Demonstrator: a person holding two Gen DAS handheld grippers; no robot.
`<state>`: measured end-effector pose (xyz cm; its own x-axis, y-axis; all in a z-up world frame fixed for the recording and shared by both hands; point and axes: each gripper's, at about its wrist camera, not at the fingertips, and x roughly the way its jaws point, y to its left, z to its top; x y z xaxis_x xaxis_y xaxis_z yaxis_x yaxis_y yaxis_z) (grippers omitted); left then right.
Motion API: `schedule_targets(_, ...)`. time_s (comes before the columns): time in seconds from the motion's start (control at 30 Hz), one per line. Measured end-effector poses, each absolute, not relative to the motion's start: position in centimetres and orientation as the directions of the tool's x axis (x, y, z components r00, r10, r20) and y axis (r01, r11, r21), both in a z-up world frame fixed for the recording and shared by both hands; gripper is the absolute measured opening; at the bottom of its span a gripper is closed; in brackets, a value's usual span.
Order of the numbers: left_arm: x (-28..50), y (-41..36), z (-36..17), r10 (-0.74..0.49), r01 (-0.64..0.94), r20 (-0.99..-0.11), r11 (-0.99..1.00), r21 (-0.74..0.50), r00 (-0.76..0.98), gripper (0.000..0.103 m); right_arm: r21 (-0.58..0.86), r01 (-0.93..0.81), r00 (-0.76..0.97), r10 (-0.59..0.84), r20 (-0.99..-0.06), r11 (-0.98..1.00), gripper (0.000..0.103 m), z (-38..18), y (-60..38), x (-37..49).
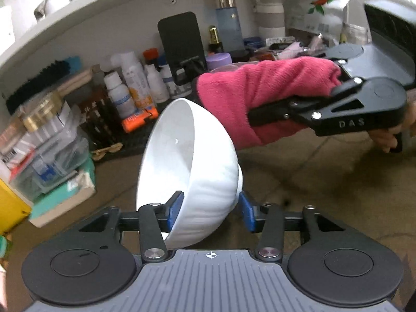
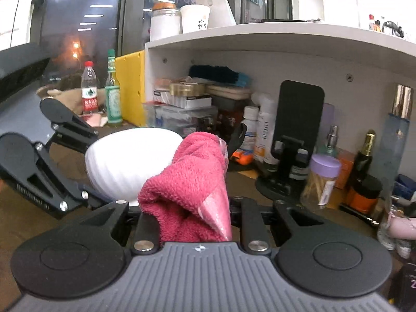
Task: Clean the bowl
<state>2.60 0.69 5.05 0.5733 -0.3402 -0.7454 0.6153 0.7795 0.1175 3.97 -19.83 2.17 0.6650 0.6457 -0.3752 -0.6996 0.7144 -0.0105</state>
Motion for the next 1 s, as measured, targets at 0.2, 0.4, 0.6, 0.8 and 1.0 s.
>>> schedule_targets(0.2, 2.1, 1.5, 4.6, -0.345, 0.623, -0.774, 0.778, 0.081, 0.531, 0.022, -0.032, -0.804, 0.564, 0.743, -0.361, 0.594, 0.023, 3.1, -18.3, 1.6)
schedule_targets(0.4, 2.0, 4.5, 4.1, -0.351, 0.578, -0.754, 0.815, 0.046, 0.555, 0.041, -0.057, -0.934, 0.348, 0.867, -0.357, 0.352, 0.023, 4.2, -16.9, -3.8)
schedule_targets(0.6, 1.5, 7.1, 3.6, -0.417, 0.472, -0.665, 0.875, -0.108, 0.620, 0.030, 0.068, -0.850, 0.471, 0.812, -0.345, 0.522, 0.023, 4.2, -19.0, 0.7)
schedule_targets(0.8, 0.3, 4.1, 4.8, -0.357, 0.493, -0.636, 0.869, 0.041, 0.683, 0.015, 0.161, -0.779, 0.514, 0.764, -0.391, 0.607, 0.023, 2.0, -19.5, 3.3)
schedule_targets(1.0, 0.7, 1.2, 5.4, -0.316, 0.538, -0.706, 0.836, 0.110, 0.634, 0.015, 0.199, -0.709, 0.553, 0.709, -0.437, 0.677, 0.024, 0.5, -20.7, 4.6)
